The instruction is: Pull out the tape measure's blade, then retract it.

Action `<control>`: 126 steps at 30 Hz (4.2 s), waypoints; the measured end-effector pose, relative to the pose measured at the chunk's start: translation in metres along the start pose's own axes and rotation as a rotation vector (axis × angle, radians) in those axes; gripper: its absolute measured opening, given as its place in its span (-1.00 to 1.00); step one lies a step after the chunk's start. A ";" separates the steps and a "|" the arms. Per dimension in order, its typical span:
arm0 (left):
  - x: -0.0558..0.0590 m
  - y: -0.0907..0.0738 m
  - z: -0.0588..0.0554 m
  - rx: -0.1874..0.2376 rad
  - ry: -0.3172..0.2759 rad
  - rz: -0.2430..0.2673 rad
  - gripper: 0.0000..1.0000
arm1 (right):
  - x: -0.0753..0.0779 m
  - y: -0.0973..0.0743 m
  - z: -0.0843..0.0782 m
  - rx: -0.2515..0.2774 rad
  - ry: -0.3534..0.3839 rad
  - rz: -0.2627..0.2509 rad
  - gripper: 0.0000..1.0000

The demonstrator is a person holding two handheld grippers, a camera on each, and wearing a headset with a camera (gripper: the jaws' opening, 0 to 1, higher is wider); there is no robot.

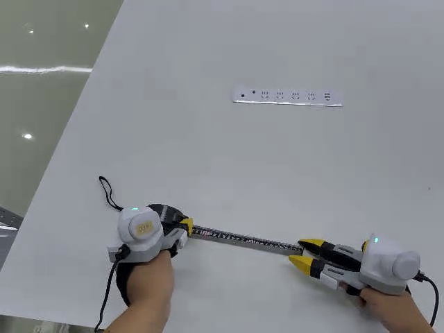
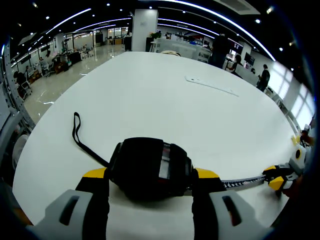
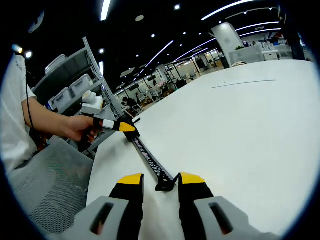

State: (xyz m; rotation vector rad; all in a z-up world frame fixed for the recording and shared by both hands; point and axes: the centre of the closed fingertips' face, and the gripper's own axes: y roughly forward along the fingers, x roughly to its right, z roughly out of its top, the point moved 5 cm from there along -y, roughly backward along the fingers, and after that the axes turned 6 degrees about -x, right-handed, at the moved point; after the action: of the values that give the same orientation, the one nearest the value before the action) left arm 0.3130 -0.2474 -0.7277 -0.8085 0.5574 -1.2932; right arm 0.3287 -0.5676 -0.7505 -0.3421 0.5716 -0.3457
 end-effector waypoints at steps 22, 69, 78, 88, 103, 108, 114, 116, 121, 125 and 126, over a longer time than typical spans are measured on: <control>0.000 0.000 -0.001 0.002 0.004 0.000 0.29 | -0.001 -0.001 -0.006 -0.008 -0.095 0.010 -0.71; 0.000 0.001 -0.002 -0.002 0.004 0.018 0.27 | -0.008 0.004 -0.006 0.003 -0.313 -0.051 -0.74; 0.001 0.001 -0.002 -0.003 0.004 0.019 0.27 | -0.009 0.005 -0.006 0.001 -0.309 -0.049 -0.74; 0.000 0.002 -0.002 -0.006 0.003 0.017 0.27 | -0.013 0.016 -0.003 -0.005 -0.313 -0.034 -0.74; 0.000 0.001 -0.002 -0.007 0.003 0.017 0.27 | -0.015 0.026 0.000 -0.010 -0.309 -0.020 -0.75; 0.000 0.002 -0.002 -0.009 0.002 0.017 0.27 | -0.017 0.030 0.001 -0.012 -0.310 -0.016 -0.75; 0.000 0.002 -0.002 -0.010 0.002 0.017 0.27 | -0.019 0.037 0.003 -0.015 -0.316 -0.008 -0.75; 0.000 0.002 -0.002 -0.011 0.001 0.016 0.27 | -0.018 0.038 0.004 -0.015 -0.319 -0.006 -0.75; 0.000 0.002 -0.002 -0.011 0.001 0.016 0.27 | -0.021 0.044 0.006 -0.016 -0.322 0.001 -0.75; 0.000 0.002 -0.002 -0.011 0.001 0.016 0.27 | -0.021 0.045 0.006 -0.017 -0.322 0.003 -0.75; 0.000 0.002 -0.002 -0.011 0.000 0.017 0.27 | -0.022 0.045 0.006 -0.018 -0.322 0.004 -0.75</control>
State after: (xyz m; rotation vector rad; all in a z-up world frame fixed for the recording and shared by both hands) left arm 0.3125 -0.2475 -0.7301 -0.8110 0.5706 -1.2762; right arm 0.3252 -0.5176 -0.7538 -0.4044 0.2596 -0.2750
